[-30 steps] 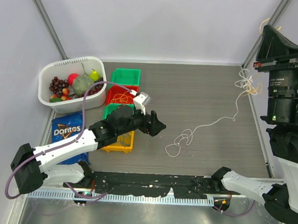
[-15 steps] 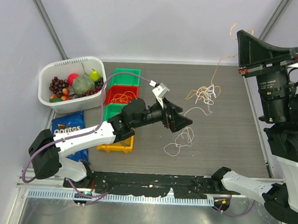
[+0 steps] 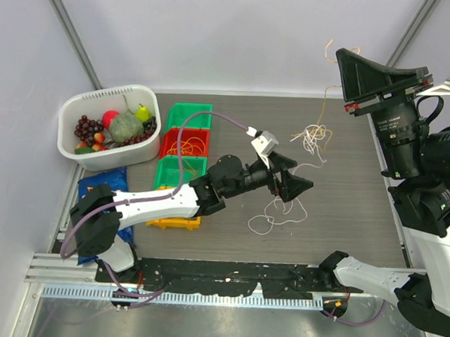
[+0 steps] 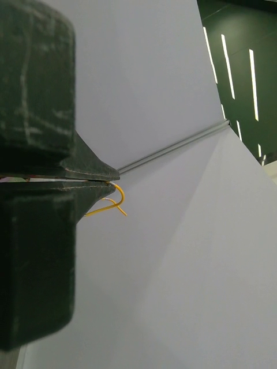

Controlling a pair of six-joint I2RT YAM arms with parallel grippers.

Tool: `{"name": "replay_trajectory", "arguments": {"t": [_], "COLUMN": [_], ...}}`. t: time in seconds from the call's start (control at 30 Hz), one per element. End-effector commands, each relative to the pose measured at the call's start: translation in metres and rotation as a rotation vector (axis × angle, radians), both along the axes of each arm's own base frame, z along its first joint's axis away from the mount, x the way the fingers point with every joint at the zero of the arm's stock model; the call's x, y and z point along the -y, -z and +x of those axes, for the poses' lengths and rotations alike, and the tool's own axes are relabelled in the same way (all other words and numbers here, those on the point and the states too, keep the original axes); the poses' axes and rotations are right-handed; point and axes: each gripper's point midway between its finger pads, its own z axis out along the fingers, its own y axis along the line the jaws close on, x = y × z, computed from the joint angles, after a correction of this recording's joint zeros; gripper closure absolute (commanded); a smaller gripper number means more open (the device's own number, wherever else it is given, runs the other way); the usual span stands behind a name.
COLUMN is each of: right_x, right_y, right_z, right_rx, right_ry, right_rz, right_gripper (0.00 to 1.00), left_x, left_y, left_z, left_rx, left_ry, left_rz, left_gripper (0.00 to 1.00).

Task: Untangle the cables

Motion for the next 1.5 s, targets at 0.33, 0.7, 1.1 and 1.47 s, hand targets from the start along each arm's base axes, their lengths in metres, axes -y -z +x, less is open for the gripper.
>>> {"name": "replay_trajectory", "arguments": {"t": [0.33,0.7,1.1,1.47], "right_x": [-0.007,-0.014,-0.016,-0.010], "right_y": [-0.012,-0.001,-0.002,-0.004], "right_z": [-0.014,-0.011,-0.011,-0.013], "right_rx": [0.035,0.011,0.012,0.024], "right_ry": [-0.091,-0.120,-0.132,-0.107], "right_rz": [0.059,0.054,0.059,0.061], "right_gripper": [0.99,0.99,0.99,0.99], "left_x": [0.012,0.002,0.021,-0.022], "left_y": [-0.051,-0.073,-0.072,-0.054], "left_z": [0.048,0.050,0.032,0.026], "left_rx": [0.110,0.144,0.137,0.055], "left_ry": [-0.293,-0.330,-0.197,-0.259], "left_rz": [-0.150,-0.265,-0.278,-0.286], "left_gripper": [0.12,0.30,0.55,0.34]}}
